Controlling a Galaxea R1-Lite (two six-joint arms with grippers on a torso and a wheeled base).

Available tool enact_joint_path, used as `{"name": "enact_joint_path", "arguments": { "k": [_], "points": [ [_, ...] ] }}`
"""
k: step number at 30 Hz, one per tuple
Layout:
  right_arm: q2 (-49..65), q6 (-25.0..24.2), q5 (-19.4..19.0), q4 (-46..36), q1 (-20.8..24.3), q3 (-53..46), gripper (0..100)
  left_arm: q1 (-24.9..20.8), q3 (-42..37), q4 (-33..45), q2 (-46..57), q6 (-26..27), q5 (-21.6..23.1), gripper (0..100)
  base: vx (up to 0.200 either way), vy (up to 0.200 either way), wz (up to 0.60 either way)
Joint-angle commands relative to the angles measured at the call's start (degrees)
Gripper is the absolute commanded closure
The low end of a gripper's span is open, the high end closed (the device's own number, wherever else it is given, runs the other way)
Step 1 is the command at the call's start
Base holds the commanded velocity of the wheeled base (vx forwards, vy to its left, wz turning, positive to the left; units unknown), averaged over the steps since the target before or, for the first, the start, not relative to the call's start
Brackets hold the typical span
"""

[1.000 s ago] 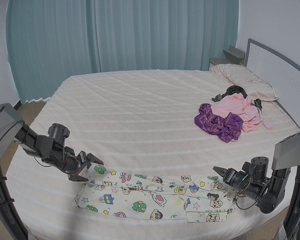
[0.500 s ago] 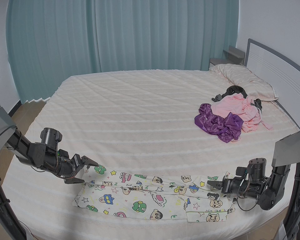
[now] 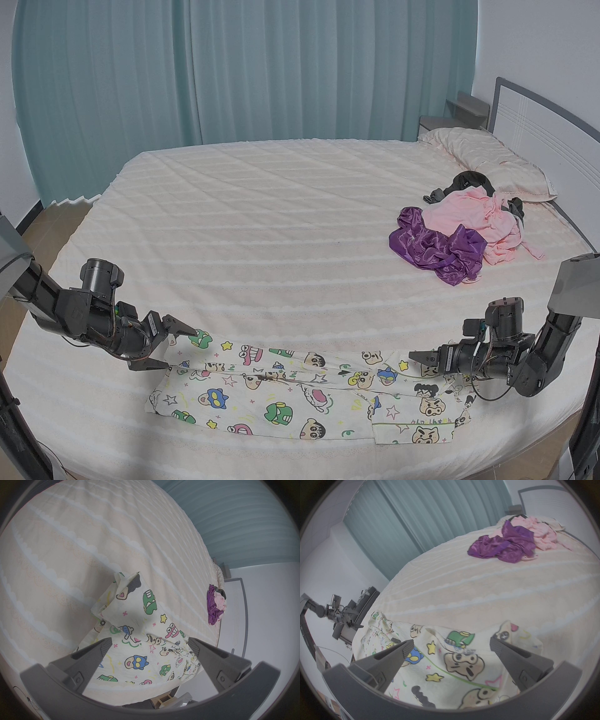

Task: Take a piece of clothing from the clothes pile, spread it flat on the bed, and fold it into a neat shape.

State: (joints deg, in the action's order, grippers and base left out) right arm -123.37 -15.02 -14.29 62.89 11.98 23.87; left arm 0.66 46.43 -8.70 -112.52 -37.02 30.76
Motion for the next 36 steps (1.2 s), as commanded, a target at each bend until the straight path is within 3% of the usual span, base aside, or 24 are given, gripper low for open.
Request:
{"name": "enact_joint_path", "arguments": {
  "k": [1, 6, 23, 24, 36],
  "points": [
    [1.90, 1.66, -0.30, -2.42, 0.94, 2.23, 0, -0.04, -0.03, 0.00, -0.16, 0.02, 0.00, 0, 0.000, 0.000, 0.00],
    [1.99, 5.00, -0.30, -5.41, 1.02, 2.76, 0, -0.04, -0.38, -0.08, 0.02, 0.02, 0.09, 0, 0.000, 0.000, 0.00],
    [-2.14, 8.78, 0.14, -11.83, 2.17, 7.33, 0, -0.13, -0.38, -0.08, -0.16, 0.02, 0.27, 0, 0.000, 0.000, 0.00],
    [-2.14, 8.87, 0.14, -11.83, 2.17, 7.33, 100, -0.13, -0.38, -0.08, -0.16, 0.02, 0.27, 0, 0.000, 0.000, 0.00],
    [1.73, 8.87, 0.22, -11.83, 2.17, 6.37, 100, -0.13, -0.38, -0.08, -0.16, 0.02, 0.36, 0, 0.000, 0.000, 0.00]
  ]
}}
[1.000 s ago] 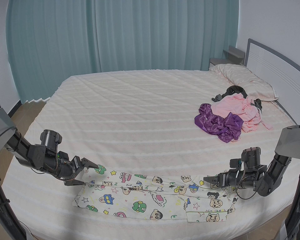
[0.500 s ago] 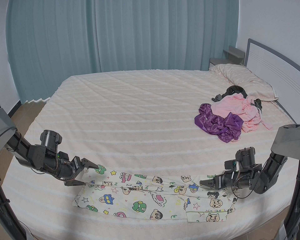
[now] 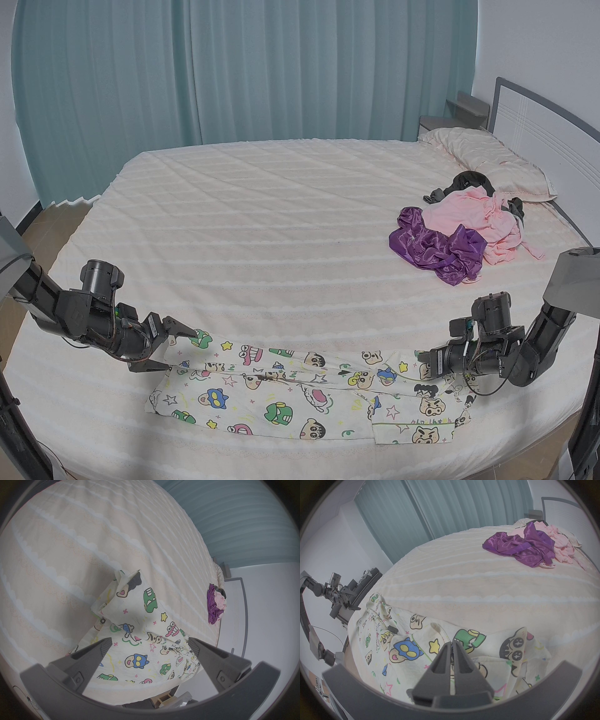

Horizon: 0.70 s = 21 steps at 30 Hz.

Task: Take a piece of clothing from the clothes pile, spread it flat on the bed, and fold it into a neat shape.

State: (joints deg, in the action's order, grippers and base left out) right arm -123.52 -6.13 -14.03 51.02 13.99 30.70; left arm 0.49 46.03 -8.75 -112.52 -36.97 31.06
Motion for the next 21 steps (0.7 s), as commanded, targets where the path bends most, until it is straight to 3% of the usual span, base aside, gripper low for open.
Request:
{"name": "enact_joint_path", "arguments": {
  "k": [1, 14, 15, 21],
  "points": [
    [2.40, -0.11, -0.03, 0.05, 0.16, -0.64, 100, 0.04, -0.06, -0.04, -0.16, -0.03, -0.04, 0, 0.000, 0.000, 0.00],
    [5.39, -0.02, -0.03, -2.41, -0.02, -1.69, 100, 0.04, 0.02, -0.04, -0.16, -0.03, -0.04, 0, 0.000, 0.000, 0.00],
    [5.13, -0.02, 0.06, -2.50, -0.02, -1.69, 0, 0.04, 0.02, -0.04, -0.16, -0.03, -0.04, 0, 0.000, 0.000, 0.00],
    [3.63, 0.68, -0.03, -2.50, -0.20, -0.73, 0, 0.04, 0.02, -0.04, -0.24, -0.03, -0.04, 0, 0.000, 0.000, 0.00]
  ]
}}
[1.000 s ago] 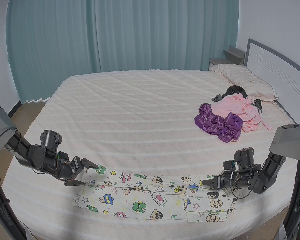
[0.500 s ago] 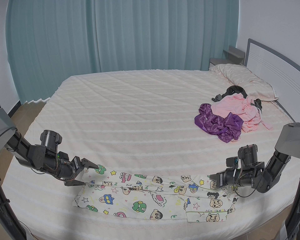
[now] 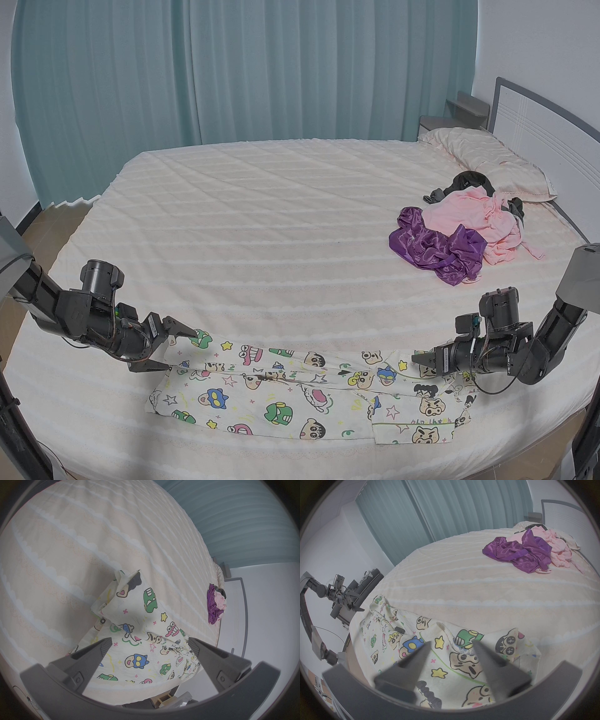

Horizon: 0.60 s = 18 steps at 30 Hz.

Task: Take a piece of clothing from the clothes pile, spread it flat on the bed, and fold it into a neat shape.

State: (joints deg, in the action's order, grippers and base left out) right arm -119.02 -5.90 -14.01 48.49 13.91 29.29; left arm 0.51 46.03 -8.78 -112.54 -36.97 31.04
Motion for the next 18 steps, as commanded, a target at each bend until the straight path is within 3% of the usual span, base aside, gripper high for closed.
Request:
{"name": "enact_joint_path", "arguments": {
  "k": [1, 17, 18],
  "points": [
    [-1.04, 0.71, -0.06, 0.02, -0.20, 1.03, 0, 0.02, 0.02, -0.01, -0.22, -0.03, 0.08, 0, 0.000, 0.000, 0.00],
    [-4.38, 2.82, -0.14, 0.02, 1.21, 0.85, 0, 0.02, 0.11, -0.01, -0.22, -0.03, 0.08, 0, 0.000, 0.000, 0.00],
    [-4.47, 2.82, -0.14, 0.02, 1.21, 0.85, 100, 0.02, 0.11, -0.01, -0.13, -0.03, 0.08, 0, 0.000, 0.000, 0.00]
  ]
}}
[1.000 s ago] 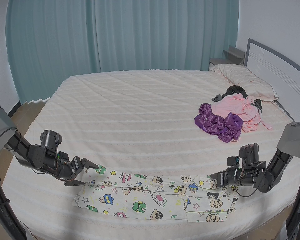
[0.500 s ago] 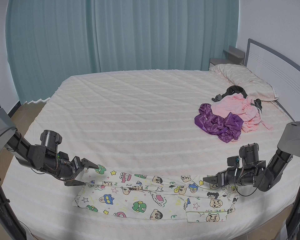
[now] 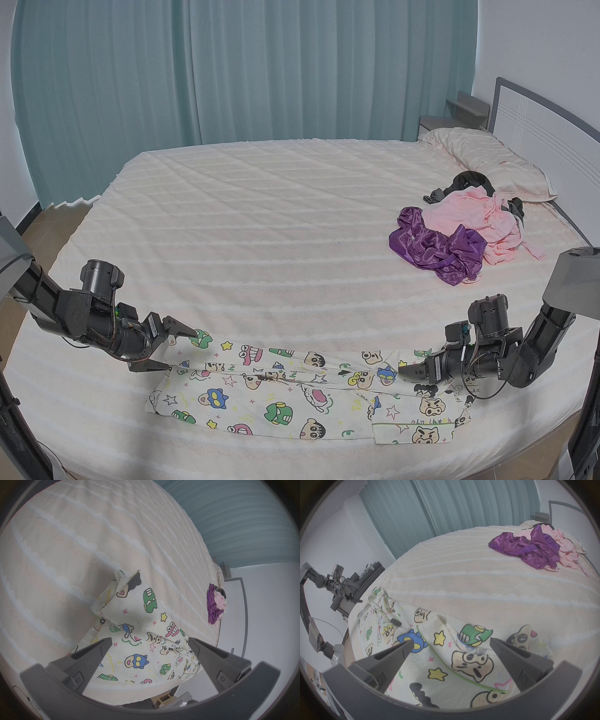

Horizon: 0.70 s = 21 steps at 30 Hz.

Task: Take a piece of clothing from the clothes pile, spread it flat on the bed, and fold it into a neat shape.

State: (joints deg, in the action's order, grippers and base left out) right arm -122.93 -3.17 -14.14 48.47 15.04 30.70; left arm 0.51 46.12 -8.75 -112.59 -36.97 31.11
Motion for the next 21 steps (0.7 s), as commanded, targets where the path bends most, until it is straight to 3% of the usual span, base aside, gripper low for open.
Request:
{"name": "enact_joint_path", "arguments": {
  "k": [1, 21],
  "points": [
    [-0.56, 0.09, -0.01, 0.05, 0.07, -0.55, 100, 0.02, 0.03, -0.04, -0.08, -0.03, 0.00, 0, 0.000, 0.000, 0.00],
    [6.21, 0.09, 0.08, 0.05, -0.63, -1.08, 100, 0.10, 0.20, -0.04, -0.17, -0.03, 0.00, 0, 0.000, 0.000, 0.00]
  ]
}}
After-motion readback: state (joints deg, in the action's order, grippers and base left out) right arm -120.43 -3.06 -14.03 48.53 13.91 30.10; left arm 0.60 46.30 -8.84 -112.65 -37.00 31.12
